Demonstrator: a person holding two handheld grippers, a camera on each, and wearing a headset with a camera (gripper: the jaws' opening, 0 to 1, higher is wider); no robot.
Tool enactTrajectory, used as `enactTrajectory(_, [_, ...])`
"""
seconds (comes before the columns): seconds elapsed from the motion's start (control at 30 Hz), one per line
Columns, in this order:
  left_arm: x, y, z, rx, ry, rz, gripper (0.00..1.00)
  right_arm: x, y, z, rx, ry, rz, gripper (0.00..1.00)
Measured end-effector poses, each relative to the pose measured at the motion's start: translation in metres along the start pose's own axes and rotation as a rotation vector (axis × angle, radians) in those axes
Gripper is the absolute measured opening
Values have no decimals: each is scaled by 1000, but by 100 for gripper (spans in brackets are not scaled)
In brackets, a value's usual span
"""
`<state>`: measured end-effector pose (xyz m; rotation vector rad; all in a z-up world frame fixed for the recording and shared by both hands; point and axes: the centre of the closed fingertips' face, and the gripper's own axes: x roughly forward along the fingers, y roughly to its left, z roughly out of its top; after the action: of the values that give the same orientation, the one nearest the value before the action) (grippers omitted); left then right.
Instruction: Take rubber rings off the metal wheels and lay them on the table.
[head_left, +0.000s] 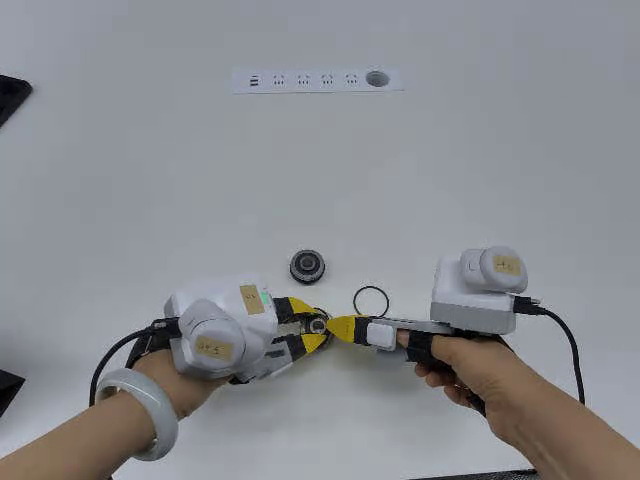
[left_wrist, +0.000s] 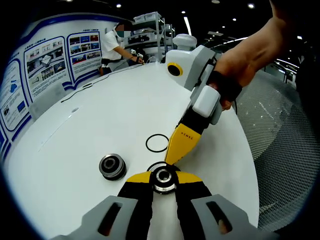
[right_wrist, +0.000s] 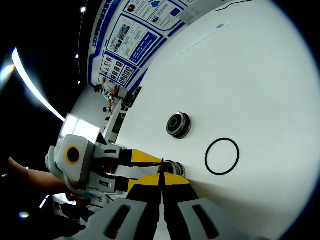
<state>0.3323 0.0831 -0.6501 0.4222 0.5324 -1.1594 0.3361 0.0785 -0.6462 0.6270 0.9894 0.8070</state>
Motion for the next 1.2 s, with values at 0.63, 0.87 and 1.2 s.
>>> enactTrajectory(0.63, [-7, 1, -4, -22, -14, 18, 33, -1, 3, 0, -2, 0, 6, 2])
enactTrajectory(0.87, [-9, 2, -9, -36, -9, 27, 39, -1, 9, -2, 0, -2, 18, 2])
enactTrajectory(1.2, [-13, 5, -16, -57, -5, 44, 47, -2, 16, 0, 2, -12, 38, 2])
